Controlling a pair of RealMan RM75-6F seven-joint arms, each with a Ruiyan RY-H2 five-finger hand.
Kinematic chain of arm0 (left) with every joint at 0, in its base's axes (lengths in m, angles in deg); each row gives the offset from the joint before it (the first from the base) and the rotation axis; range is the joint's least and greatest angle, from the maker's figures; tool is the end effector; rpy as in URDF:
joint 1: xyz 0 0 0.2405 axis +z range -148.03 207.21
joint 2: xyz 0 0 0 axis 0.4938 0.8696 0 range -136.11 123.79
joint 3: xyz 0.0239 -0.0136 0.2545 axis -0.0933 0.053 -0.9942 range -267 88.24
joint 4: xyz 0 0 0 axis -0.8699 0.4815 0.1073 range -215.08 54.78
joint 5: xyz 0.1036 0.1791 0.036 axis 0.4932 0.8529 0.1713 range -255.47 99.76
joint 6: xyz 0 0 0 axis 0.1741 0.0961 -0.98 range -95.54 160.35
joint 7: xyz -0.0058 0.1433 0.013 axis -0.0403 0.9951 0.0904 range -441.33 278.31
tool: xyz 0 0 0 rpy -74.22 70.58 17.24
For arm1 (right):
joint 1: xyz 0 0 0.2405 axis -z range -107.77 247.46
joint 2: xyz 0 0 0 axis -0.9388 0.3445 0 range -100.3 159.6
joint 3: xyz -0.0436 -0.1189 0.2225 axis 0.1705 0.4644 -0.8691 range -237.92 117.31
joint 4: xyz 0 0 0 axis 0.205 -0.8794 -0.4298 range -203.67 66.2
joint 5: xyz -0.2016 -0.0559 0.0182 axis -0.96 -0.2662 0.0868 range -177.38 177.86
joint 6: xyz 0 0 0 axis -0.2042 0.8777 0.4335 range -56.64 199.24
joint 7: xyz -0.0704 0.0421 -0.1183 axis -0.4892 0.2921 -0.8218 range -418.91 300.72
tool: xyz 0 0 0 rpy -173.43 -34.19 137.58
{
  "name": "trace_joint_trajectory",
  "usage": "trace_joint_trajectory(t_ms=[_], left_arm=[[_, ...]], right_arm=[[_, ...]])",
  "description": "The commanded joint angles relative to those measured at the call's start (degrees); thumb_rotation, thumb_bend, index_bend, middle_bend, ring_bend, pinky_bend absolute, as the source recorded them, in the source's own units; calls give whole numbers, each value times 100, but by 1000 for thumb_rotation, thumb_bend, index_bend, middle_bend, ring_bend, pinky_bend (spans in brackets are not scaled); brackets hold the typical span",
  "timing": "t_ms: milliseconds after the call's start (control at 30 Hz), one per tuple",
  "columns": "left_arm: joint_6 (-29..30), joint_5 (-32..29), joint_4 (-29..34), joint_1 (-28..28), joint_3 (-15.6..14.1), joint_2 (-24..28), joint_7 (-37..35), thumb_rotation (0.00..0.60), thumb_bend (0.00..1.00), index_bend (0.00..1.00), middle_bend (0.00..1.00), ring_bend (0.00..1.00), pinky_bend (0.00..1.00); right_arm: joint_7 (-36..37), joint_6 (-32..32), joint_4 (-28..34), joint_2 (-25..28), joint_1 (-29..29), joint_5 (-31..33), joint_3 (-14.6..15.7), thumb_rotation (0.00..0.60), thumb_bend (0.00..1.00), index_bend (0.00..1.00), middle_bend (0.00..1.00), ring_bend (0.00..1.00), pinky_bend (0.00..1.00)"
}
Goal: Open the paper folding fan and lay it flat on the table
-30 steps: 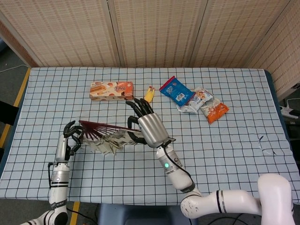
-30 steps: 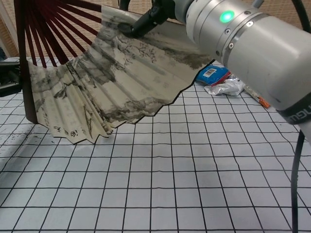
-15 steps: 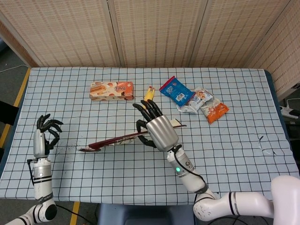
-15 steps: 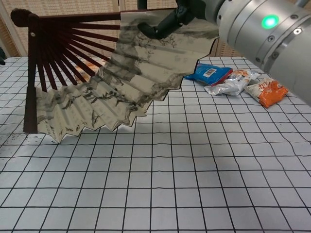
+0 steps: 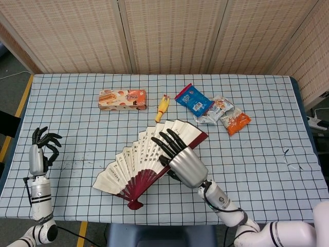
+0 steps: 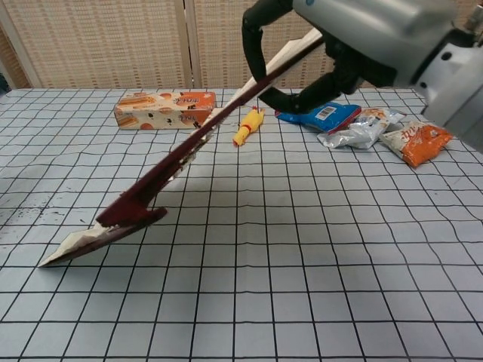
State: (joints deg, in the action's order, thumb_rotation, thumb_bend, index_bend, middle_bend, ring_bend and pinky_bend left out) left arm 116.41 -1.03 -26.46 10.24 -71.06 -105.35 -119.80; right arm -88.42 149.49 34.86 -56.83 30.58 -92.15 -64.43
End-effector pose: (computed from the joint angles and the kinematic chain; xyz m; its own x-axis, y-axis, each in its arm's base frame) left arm -0.3098 0.3031 0.0656 -0.2993 -0.2889 0.9094 0.9540 -0.1092 0.2793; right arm -0.0610 -0.2528 0.0321 0.3201 0.1462 0.9360 -0.6510 -0.6838 0.3295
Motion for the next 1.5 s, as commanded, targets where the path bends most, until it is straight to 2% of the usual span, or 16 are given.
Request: trace_joint_trajectory(t_ms=[33,100,233,300,333,367,467,567,667,933,1033,1133,1233,1367,1433,1500], left_arm=[[4,34,-50,26,-59,-10,-51,600,613,848,430,124,0],[16,76,-103,45,-117,-24,-97,600,604,785,420,121,0],[16,113,-255,83,-200,-69,-219,600,585,700,404,115,0],[-3,118,-381,115,-250,-106,-289,600,578,697,401,113,0],[-14,112,-427,126,-263,-122,-323,600,576,695,400,113,0],[-43,110,-470,135,-283,-133,-376,600,574,690,397,112,0],[-146,169,-477,139,-374,-83,-509,600,563,641,367,95,0],[-160,275,-344,173,-488,35,-568,600,551,483,304,56,0],[-44,372,-195,209,-540,140,-558,600,546,381,269,37,0],[74,566,164,303,-711,448,-493,600,537,341,229,18,0],[-68,671,334,342,-907,633,-428,600,520,239,154,0,0],[-92,762,609,438,-1072,878,-415,600,511,137,58,0,0],[164,968,1078,617,-1247,1299,-264,600,510,55,0,0,0],[814,1600,1891,1036,-1756,2111,613,600,509,32,0,0,0],[1027,1939,2124,1196,-2011,2405,1509,600,494,28,0,0,0],[1124,2183,2502,1332,-2185,2737,2717,600,463,9,0,0,0]], right_arm=[[-168,348,-239,335,441,-551,546,600,695,636,96,0,0],[-238,365,-382,433,622,-619,751,600,695,562,96,0,0],[-338,430,-648,485,913,-706,968,600,686,185,66,0,0],[-460,373,-728,494,1057,-595,1024,600,624,42,28,0,0],[-545,308,-694,525,1108,-505,1042,600,580,18,15,0,0],[-716,177,-619,591,1154,-371,1063,600,474,0,1,0,0],[-1195,-223,-357,779,1200,53,1059,600,268,0,0,0,0],[-1690,-731,74,1049,1199,681,1080,600,144,0,0,0,0],[-2112,-1062,425,1288,1192,1183,1126,600,113,0,0,0,0],[-3353,-1399,932,1690,1163,2616,1256,600,108,0,0,0,0],[-3503,-1627,976,1792,1067,3139,1322,600,108,0,0,0,0],[-3144,-1805,1028,1909,1002,3378,1256,600,100,0,0,0,0],[-2063,-1306,1086,2095,1296,2606,1039,600,97,0,0,0,0],[-75,652,473,2127,2265,706,957,600,97,0,0,0,0],[688,1450,101,2049,2712,414,937,600,98,0,0,0,0],[1352,1984,-272,1977,3143,470,938,600,97,0,0,0,0]])
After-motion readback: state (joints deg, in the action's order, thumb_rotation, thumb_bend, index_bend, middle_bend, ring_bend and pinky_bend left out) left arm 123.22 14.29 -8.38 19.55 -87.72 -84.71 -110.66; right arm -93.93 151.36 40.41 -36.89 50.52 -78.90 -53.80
